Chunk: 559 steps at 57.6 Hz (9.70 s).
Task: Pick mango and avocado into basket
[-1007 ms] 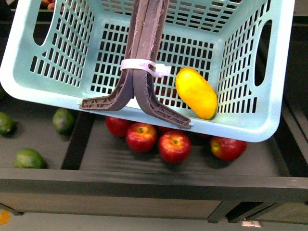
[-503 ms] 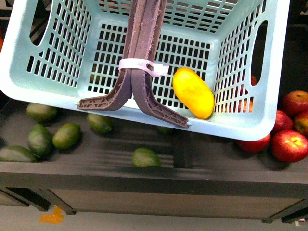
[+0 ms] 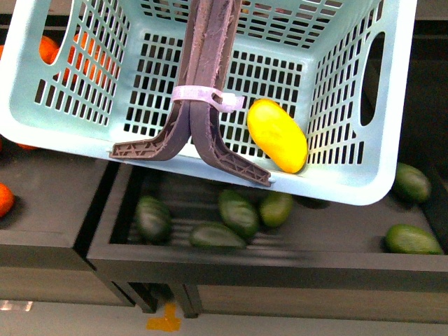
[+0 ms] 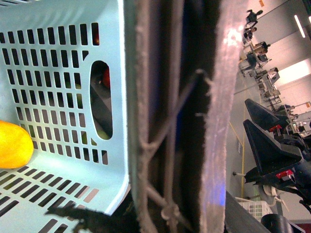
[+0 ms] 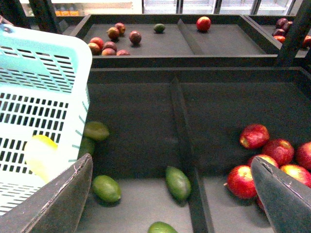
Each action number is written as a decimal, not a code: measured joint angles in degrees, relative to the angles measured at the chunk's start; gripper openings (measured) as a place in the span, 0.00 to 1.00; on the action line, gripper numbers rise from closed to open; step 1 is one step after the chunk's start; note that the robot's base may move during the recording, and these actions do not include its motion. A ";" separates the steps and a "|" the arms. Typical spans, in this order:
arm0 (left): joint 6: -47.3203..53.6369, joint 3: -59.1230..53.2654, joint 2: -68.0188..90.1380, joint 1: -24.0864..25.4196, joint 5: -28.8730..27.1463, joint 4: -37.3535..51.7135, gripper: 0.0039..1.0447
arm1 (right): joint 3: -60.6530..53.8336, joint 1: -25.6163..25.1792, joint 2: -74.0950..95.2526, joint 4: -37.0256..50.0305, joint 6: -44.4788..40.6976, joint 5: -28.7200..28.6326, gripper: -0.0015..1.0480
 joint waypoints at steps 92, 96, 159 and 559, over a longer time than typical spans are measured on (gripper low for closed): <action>0.04 0.00 0.00 -0.02 0.24 0.00 0.13 | 62.07 -12.59 108.10 -5.31 -20.46 -4.76 0.92; 0.07 0.00 0.00 0.00 0.04 0.00 0.13 | 63.82 -12.81 110.31 -4.90 -20.31 -4.76 0.92; 0.07 0.00 0.00 0.00 0.04 0.00 0.13 | 75.87 -10.82 121.02 -6.80 -17.38 -3.50 0.55; -71.06 7.52 20.44 1.11 -83.10 27.78 0.09 | -13.97 8.31 -30.95 -9.03 2.75 3.34 0.92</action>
